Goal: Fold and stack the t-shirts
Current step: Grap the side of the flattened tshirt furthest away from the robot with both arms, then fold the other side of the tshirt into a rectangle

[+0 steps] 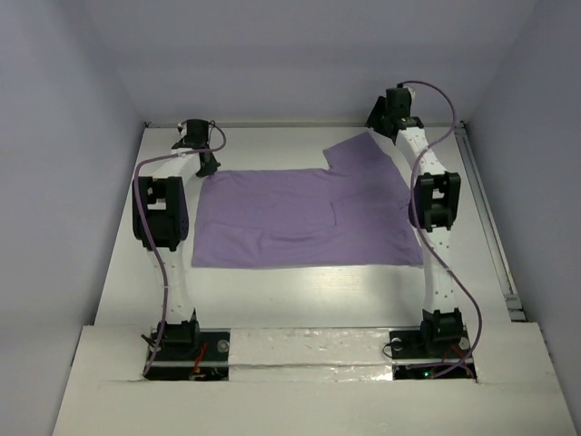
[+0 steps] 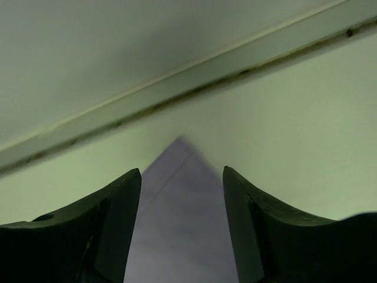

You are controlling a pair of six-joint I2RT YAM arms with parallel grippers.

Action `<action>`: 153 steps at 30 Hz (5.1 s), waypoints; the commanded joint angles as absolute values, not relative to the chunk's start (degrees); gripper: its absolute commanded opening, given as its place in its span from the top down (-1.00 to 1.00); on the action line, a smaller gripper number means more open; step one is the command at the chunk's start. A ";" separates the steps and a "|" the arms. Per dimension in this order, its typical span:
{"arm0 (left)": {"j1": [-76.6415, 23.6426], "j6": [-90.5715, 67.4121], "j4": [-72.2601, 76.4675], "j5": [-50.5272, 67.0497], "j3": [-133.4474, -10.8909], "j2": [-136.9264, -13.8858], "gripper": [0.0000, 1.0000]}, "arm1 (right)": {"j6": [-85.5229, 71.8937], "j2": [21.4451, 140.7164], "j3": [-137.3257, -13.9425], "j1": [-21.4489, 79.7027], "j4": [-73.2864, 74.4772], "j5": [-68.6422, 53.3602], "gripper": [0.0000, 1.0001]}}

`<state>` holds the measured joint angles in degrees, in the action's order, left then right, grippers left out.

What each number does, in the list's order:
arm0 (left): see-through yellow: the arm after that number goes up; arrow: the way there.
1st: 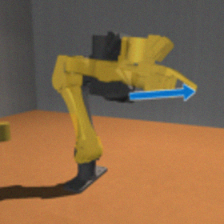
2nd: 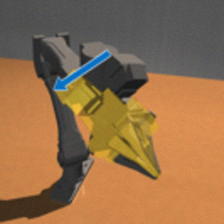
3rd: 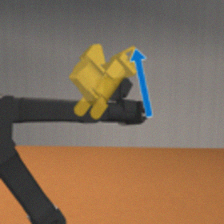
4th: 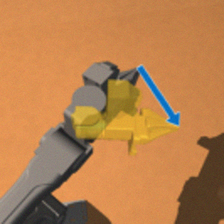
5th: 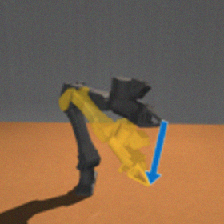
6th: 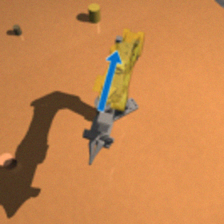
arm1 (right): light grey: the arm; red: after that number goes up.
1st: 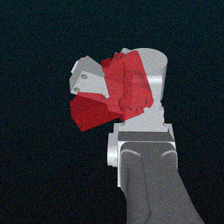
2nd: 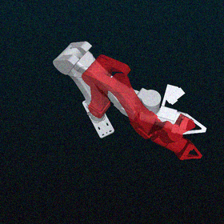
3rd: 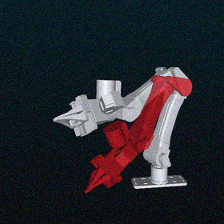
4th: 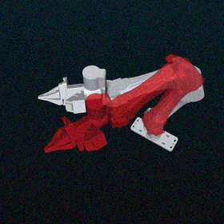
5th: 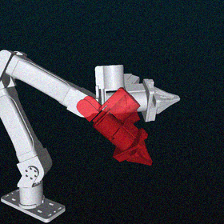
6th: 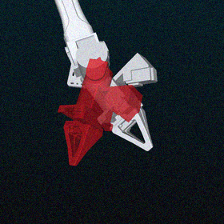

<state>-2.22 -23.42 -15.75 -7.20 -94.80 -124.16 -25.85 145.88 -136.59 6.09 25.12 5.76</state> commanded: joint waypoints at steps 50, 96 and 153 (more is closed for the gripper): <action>-3.16 -19.96 -18.11 -12.39 -94.23 -117.17 1.00 | -33.66 118.15 -94.08 2.02 7.56 -12.57 1.00; 2.37 -22.76 -9.57 -7.03 -49.21 -90.07 1.00 | -32.87 60.64 -36.82 -1.14 30.32 2.98 1.00; -4.39 -24.08 -7.73 -2.20 -48.69 -79.89 0.52 | -31.91 86.93 -55.19 27.25 27.58 3.52 1.00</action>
<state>-4.45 -24.08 -7.92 -2.92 -46.52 -82.63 -34.68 90.39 -52.21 26.46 22.48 5.19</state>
